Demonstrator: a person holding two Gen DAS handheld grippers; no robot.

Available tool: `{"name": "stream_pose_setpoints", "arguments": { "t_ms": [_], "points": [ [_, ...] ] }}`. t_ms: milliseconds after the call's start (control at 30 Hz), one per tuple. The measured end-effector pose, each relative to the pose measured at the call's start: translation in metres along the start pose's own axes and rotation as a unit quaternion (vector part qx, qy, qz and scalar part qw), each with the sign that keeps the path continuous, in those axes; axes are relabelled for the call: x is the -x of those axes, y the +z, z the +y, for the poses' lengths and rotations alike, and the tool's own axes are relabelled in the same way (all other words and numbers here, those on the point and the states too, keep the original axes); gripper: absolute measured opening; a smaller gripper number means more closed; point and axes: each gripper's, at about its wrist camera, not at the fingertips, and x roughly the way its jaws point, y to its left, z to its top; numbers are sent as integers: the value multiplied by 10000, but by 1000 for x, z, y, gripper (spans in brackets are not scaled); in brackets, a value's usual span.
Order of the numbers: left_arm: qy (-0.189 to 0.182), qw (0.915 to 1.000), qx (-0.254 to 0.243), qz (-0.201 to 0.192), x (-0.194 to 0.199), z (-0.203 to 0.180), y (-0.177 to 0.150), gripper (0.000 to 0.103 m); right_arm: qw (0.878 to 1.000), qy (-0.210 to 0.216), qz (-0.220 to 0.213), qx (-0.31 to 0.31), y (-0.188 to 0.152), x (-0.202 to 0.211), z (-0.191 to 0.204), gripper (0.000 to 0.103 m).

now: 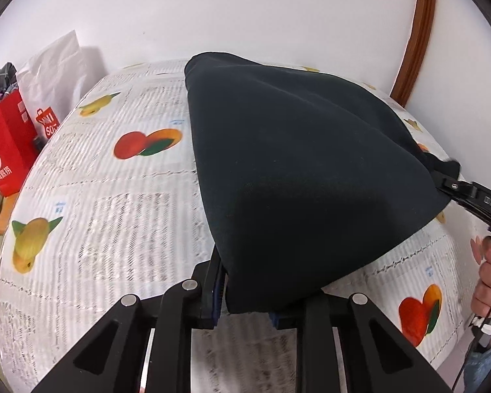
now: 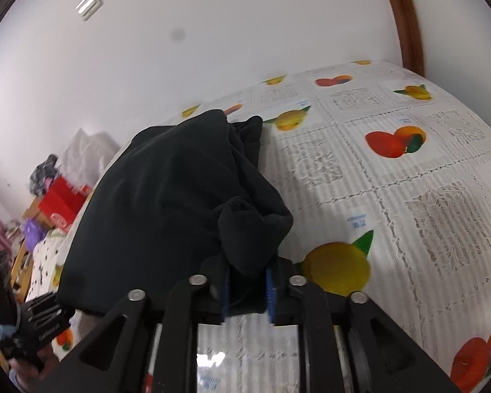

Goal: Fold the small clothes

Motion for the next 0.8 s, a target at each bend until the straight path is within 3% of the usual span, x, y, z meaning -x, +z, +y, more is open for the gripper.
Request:
{"name": "stream_pose_setpoints", "arguments": {
  "t_ms": [100, 167, 300, 367, 500, 633, 800],
  "points": [
    [6, 9999, -96, 58, -1, 8, -4, 25, 9989, -332, -334, 41, -4, 28, 2, 33],
    [20, 9998, -197, 82, 0, 8, -8, 30, 9974, -375, -614, 69, -1, 45, 7, 33],
    [-31, 9996, -296, 28, 15, 8, -18, 41, 9954, -370, -767, 442, 13, 45, 26, 33],
    [-117, 9995, -282, -32, 27, 11, -19, 46, 9958, -387, -663, 492, 14, 31, 30, 33],
    [-233, 9993, -200, -215, 53, 17, -18, 58, 9957, -741, 56, 551, 3, -9, 22, 31],
    [-235, 9991, -104, -334, 64, 27, -4, 58, 9955, -716, 168, 601, 8, 3, 20, 31],
    [-222, 9990, -18, -385, 47, 29, 26, 58, 9934, -737, -16, 880, 43, 16, 40, 33]
  ]
}}
